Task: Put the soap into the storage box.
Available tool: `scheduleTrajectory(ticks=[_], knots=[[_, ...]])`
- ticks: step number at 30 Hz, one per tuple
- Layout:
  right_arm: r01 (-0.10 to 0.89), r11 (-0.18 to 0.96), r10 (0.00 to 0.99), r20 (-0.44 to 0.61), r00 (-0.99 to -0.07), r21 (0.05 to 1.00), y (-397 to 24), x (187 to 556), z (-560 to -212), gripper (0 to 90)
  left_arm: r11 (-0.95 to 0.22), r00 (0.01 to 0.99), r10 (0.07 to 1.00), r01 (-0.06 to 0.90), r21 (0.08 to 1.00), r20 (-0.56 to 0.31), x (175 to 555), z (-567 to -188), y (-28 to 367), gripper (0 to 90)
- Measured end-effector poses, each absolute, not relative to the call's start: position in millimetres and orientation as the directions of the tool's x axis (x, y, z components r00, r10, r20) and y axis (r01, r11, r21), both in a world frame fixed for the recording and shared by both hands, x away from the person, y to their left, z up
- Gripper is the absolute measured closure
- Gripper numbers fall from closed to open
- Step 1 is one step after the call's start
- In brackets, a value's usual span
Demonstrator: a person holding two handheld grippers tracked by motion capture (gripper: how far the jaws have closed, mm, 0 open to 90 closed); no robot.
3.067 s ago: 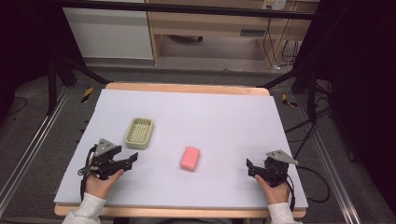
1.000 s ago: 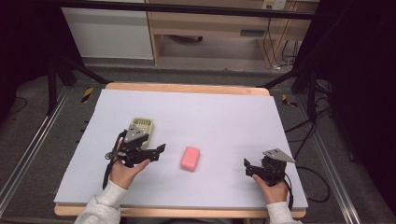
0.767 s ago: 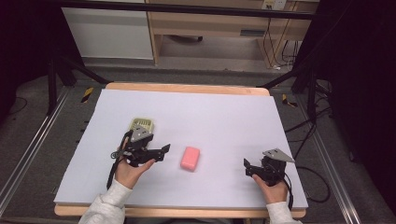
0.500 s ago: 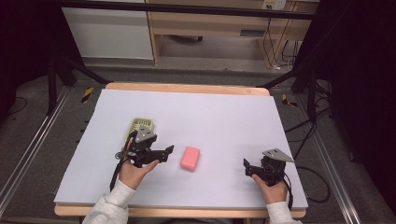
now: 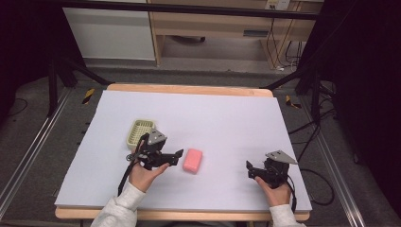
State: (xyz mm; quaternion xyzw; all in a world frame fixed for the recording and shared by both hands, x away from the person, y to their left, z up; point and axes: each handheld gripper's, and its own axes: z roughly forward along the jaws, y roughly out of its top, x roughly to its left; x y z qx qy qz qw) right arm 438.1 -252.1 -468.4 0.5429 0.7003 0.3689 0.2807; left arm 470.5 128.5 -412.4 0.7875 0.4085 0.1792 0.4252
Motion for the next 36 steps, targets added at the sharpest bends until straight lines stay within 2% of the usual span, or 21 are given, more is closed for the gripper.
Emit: scheduleTrajectory(ticks=[36], knots=[[0.561, 0.145, 0.965, 0.008, -0.261, 0.815, -250.4, 438.4, -469.3, 5.7, -0.363, 0.631, 0.774, 0.508, 0.781, -0.051, 475.2, -435.6, 83.8, 18.0]])
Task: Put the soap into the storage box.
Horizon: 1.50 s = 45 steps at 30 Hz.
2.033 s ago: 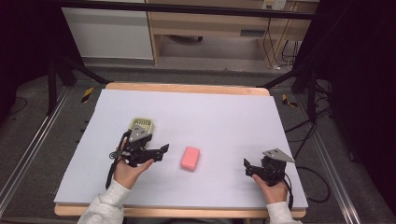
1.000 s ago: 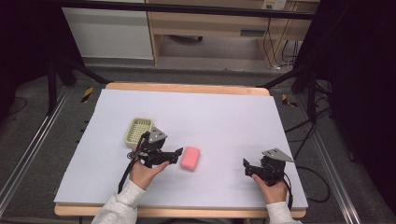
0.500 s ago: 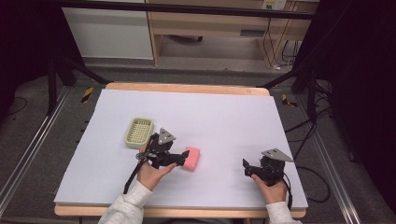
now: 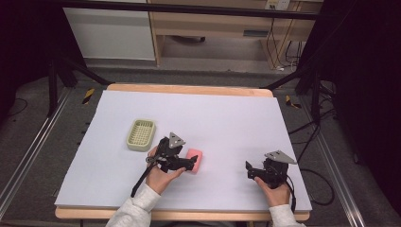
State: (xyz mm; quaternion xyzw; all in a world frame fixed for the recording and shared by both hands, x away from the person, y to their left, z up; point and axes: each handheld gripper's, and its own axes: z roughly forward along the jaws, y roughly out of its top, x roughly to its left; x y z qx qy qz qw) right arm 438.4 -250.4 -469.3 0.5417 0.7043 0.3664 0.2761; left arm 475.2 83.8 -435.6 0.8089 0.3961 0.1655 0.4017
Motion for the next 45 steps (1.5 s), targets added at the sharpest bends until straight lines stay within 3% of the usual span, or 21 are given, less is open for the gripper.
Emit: scheduleTrajectory(ticks=[45], knots=[[0.566, 0.149, 0.965, 0.005, -0.262, 0.811, -250.7, 439.0, -470.0, 5.7, -0.419, 0.62, 0.784, 0.573, 0.704, -0.039, 488.0, -467.2, 57.4, 16.8]])
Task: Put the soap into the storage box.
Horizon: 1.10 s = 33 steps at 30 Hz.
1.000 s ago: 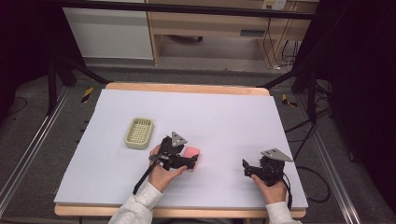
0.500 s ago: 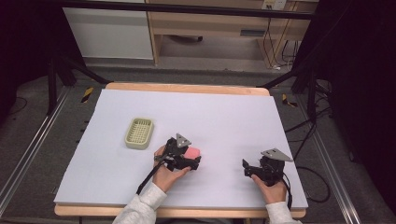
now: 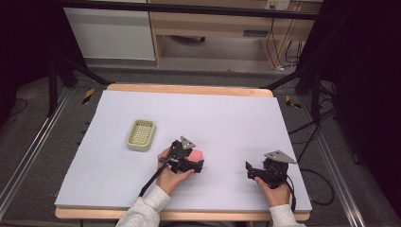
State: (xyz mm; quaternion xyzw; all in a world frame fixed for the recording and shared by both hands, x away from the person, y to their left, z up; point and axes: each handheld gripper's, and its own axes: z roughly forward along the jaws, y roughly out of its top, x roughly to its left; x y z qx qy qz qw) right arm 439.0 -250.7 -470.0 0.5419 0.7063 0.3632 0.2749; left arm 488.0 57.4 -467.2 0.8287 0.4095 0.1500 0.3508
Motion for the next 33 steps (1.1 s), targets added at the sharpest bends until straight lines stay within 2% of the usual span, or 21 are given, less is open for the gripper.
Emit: scheduleTrajectory(ticks=[20, 33], knots=[[0.571, 0.149, 0.965, 0.009, -0.264, 0.807, -250.4, 439.0, -470.0, 5.7, -0.388, 0.592, 0.803, 0.611, 0.69, -0.072, 488.1, -475.1, 54.3, 24.9], [0.569, 0.15, 0.965, 0.005, -0.262, 0.808, -250.4, 438.9, -470.0, 5.7, -0.41, 0.579, 0.815, 0.607, 0.681, -0.026, 483.0, -475.3, 50.5, 36.8]])
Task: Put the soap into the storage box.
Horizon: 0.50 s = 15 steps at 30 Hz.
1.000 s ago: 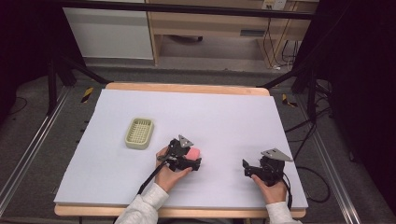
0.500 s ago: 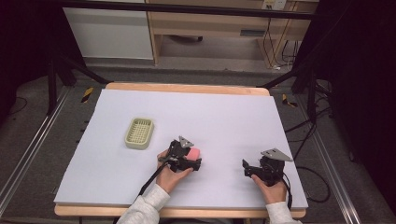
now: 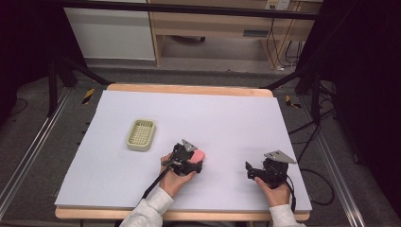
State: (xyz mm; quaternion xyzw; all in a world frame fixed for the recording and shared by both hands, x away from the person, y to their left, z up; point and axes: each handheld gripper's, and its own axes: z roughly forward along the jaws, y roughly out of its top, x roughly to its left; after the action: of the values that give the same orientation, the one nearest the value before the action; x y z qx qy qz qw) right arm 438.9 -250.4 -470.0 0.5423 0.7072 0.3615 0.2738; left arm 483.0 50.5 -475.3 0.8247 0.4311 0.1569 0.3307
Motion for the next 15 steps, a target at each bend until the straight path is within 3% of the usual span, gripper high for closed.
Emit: scheduleTrajectory(ticks=[15], knots=[[0.569, 0.151, 0.965, 0.004, -0.261, 0.809, -251.6, 438.8, -470.0, 5.7, -0.414, 0.59, 0.806, 0.614, 0.672, -0.043, 484.7, -472.7, 53.7, 37.3]])
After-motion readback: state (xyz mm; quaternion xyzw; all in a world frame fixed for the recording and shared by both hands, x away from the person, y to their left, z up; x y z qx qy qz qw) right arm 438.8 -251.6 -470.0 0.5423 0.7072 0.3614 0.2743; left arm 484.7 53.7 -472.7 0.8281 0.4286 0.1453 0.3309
